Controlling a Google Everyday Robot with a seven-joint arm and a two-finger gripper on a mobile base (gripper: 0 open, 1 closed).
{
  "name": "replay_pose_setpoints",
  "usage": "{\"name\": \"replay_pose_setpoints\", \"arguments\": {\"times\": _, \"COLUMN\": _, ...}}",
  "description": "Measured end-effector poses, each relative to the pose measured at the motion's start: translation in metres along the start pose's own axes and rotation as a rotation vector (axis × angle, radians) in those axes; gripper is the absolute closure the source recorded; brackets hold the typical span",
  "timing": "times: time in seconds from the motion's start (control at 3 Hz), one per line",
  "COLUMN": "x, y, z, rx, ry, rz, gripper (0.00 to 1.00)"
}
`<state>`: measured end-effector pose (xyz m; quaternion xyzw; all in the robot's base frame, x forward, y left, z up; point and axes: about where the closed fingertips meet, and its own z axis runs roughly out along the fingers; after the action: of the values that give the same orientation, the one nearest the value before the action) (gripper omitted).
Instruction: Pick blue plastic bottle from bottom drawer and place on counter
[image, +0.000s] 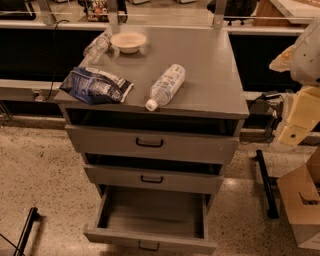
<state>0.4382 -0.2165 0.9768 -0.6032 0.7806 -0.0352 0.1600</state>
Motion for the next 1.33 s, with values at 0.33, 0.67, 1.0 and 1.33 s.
{"name": "replay_pose_setpoints", "arguments": {"times": 0.33, "x": -0.001, "y": -0.001, "z": -0.001, "rx": 0.003, "ry": -0.001, "rz": -0.005, "gripper": 0.00}}
{"name": "replay_pose_setpoints", "arguments": {"times": 0.67, "x": -0.020, "y": -0.004, "z": 0.009, "rx": -0.004, "ry": 0.010, "rz": -0.118, "gripper": 0.00}}
{"name": "replay_pose_setpoints", "arguments": {"times": 1.0, "x": -0.022, "y": -0.004, "z": 0.009, "rx": -0.001, "ry": 0.010, "rz": -0.135, "gripper": 0.00}}
{"name": "replay_pose_setpoints", "arguments": {"times": 1.33, "x": -0.027, "y": 0.002, "z": 0.014, "rx": -0.023, "ry": 0.038, "rz": -0.235, "gripper": 0.00}}
